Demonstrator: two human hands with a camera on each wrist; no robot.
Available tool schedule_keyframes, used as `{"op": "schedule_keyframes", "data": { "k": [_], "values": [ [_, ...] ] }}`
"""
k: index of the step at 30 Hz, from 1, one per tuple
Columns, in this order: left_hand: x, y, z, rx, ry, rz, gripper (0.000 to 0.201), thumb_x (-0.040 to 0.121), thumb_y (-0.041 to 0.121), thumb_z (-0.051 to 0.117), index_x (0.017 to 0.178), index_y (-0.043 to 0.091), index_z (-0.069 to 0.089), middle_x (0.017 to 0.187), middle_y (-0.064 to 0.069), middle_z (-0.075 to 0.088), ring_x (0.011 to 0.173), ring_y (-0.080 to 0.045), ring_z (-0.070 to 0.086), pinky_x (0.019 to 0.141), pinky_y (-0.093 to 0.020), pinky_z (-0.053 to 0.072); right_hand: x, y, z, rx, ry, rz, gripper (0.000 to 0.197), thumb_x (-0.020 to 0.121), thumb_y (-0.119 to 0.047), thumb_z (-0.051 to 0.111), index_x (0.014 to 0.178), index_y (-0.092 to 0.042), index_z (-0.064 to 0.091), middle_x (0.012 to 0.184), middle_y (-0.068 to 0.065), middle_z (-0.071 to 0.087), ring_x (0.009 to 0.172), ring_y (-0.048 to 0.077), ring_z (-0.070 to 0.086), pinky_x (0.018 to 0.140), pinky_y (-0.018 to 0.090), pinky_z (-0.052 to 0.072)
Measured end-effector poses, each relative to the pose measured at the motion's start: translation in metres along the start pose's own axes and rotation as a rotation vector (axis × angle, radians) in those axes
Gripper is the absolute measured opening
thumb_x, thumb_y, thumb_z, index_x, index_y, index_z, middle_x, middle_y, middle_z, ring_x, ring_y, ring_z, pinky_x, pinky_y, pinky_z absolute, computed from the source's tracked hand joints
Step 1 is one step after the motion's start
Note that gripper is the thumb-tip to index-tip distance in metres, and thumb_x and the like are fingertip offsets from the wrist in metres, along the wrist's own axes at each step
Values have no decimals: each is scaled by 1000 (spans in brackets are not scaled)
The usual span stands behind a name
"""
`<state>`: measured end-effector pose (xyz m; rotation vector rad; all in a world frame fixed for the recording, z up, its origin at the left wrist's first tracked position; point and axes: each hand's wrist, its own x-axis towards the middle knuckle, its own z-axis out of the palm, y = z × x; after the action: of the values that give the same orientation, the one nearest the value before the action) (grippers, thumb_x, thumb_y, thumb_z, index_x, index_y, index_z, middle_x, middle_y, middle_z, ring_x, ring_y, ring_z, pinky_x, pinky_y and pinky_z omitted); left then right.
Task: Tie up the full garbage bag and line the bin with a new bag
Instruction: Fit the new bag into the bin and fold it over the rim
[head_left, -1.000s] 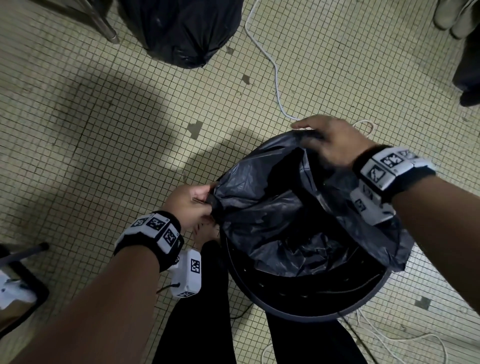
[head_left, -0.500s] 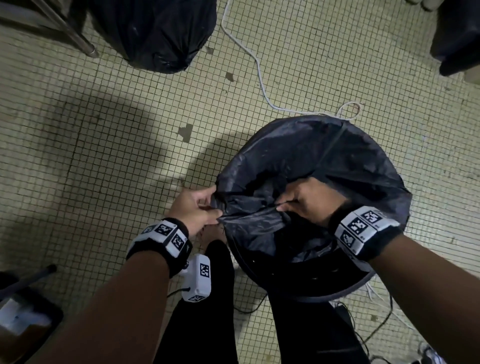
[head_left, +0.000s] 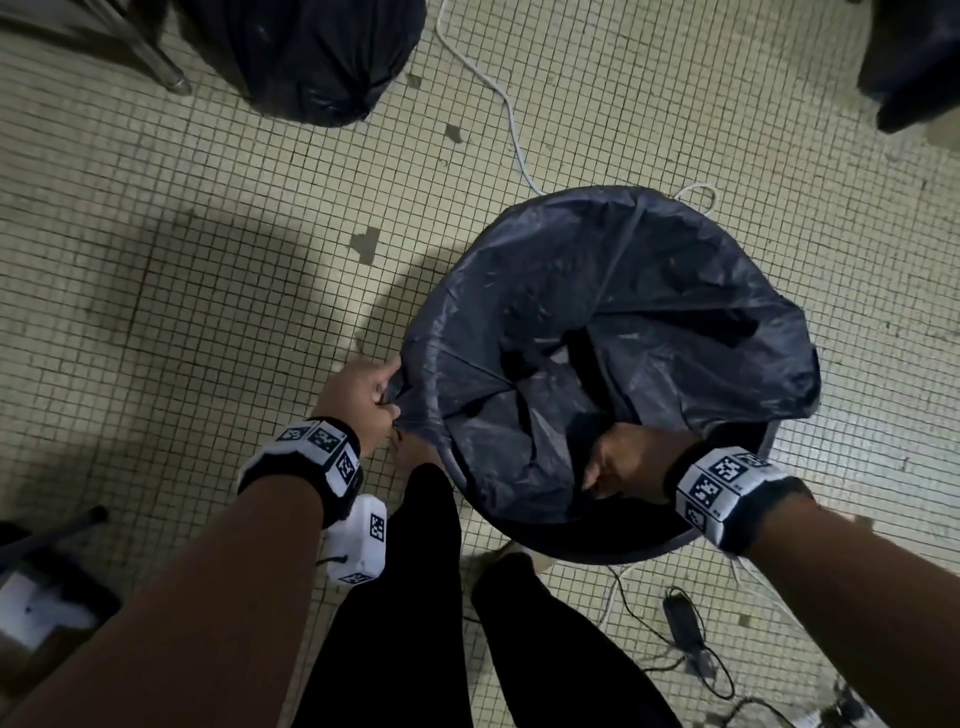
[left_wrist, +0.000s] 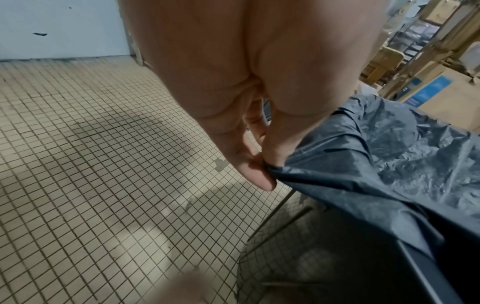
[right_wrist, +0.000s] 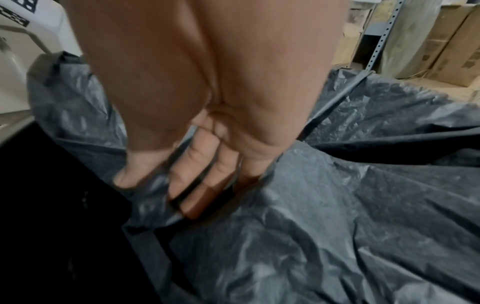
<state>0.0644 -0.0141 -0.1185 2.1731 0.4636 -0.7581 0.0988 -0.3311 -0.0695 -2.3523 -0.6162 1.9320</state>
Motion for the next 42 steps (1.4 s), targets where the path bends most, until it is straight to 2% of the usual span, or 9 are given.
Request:
{"op": "schedule_keyframes", "data": {
  "k": [4,9,11,13,16,23,35,39,42],
  "values": [
    [-4,-1,1,43,18,22,63,85,2,74,143,15,53,122,-17,64,114,-33,61,98,-35,46,-8,-14,-27,10,-22,-47,35,85,-3,55,108,-20,76,109,-1,75,96,13,66,75,14,45],
    [-10,-6,3,-129,74,-6,79,82,-3,75,143,40,46,124,4,64,101,-17,66,77,-24,53,3,-46,-115,-37,712,-166,27,87,-10,53,104,-21,70,106,7,70,99,29,65,83,38,55],
    [-11,-6,2,-211,70,9,81,81,-8,73,132,48,45,120,4,63,98,-17,67,75,-29,58,15,-59,-145,-86,822,-224,31,88,-9,55,116,-17,66,116,8,64,110,29,58,90,43,52],
    [-9,-9,1,-211,40,15,79,82,-9,71,126,52,46,120,5,61,97,-15,67,79,-34,60,29,-70,-169,-259,785,-246,41,88,-12,63,128,-16,61,121,7,60,118,29,51,95,45,48],
    [-3,-14,2,-222,-22,14,76,84,-9,68,131,49,53,129,6,58,103,-13,66,82,-22,56,50,-82,-190,-493,660,-221,37,91,-20,65,128,-20,61,121,3,62,118,27,52,100,45,45],
    [5,-17,-5,-268,-108,50,69,81,-3,63,143,27,55,124,10,54,115,-9,58,107,-31,47,67,-84,-207,-586,503,-138,15,98,-17,58,112,-21,58,100,4,61,95,27,60,84,44,55],
    [60,21,-2,-135,-151,193,58,93,-6,56,146,16,51,141,-6,45,125,-23,52,111,-34,39,59,-29,-228,-444,450,87,15,99,-22,54,111,-23,62,94,4,62,87,27,60,75,42,56],
    [77,30,7,-115,-134,223,62,89,-11,56,145,16,52,136,-4,46,115,-18,54,95,-11,38,54,-12,-227,-419,460,145,11,98,-20,55,106,-24,60,93,6,61,86,28,61,76,46,58],
    [90,44,11,-67,-138,245,67,88,-10,61,148,18,49,139,0,43,120,-17,51,102,-17,40,50,1,-230,-375,454,215,9,97,-24,57,105,-27,60,95,4,61,84,25,57,63,36,52]
  ]
}}
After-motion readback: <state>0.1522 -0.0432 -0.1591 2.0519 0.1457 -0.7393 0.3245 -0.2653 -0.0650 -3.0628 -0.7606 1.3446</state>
